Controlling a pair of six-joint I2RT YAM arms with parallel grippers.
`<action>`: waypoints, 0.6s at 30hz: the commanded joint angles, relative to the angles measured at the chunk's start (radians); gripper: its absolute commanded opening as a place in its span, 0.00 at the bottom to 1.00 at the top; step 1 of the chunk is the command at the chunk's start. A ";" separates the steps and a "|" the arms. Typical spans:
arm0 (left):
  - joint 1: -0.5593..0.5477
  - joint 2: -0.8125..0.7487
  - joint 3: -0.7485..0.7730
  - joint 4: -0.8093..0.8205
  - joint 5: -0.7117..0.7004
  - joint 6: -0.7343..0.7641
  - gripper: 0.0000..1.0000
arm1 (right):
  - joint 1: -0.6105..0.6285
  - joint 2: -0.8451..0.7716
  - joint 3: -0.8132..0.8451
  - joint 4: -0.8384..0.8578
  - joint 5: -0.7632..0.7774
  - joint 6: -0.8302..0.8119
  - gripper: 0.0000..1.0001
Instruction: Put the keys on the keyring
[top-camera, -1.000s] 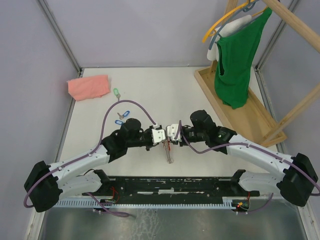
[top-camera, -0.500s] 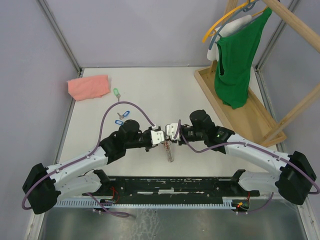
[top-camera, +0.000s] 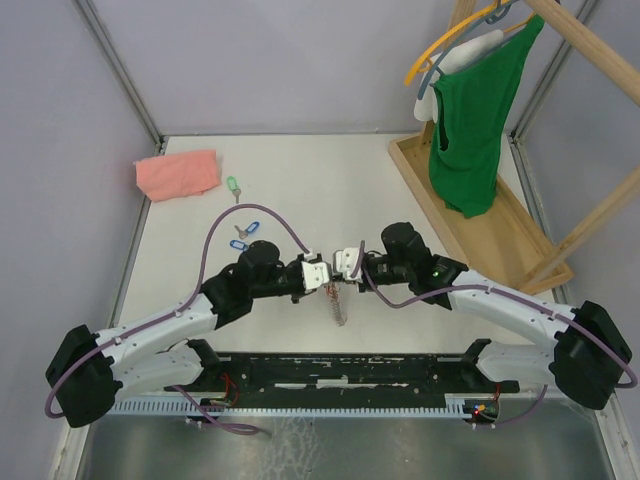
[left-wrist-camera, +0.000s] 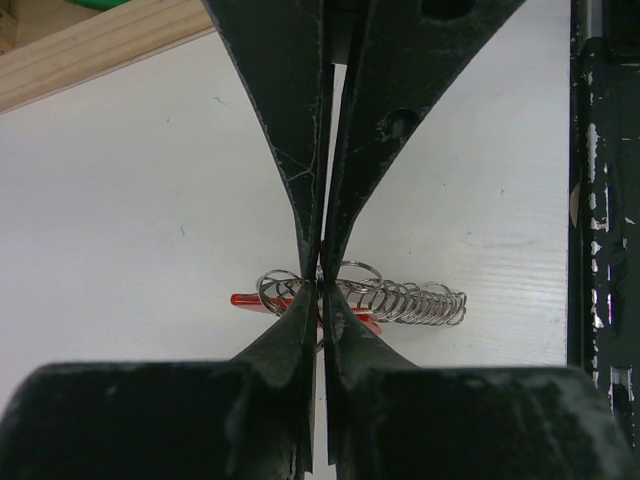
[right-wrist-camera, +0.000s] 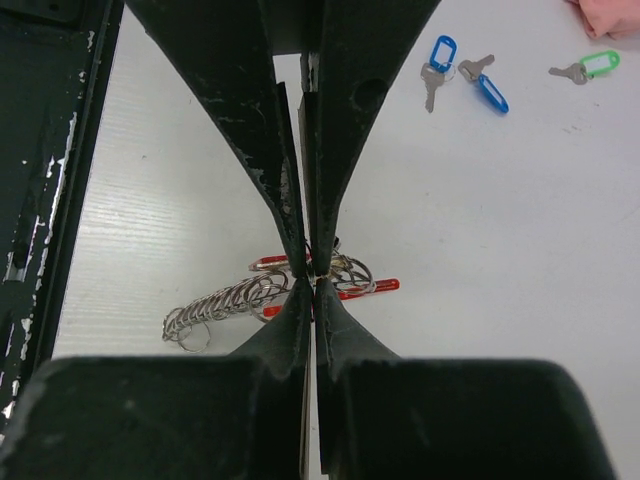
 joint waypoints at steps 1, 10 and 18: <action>0.003 -0.013 -0.028 0.146 0.004 -0.014 0.13 | -0.024 -0.013 -0.046 0.191 -0.059 0.067 0.01; 0.206 -0.030 -0.136 0.408 0.308 -0.205 0.27 | -0.109 -0.037 -0.176 0.602 -0.181 0.228 0.01; 0.228 0.023 -0.130 0.469 0.387 -0.240 0.21 | -0.122 0.000 -0.218 0.827 -0.228 0.326 0.01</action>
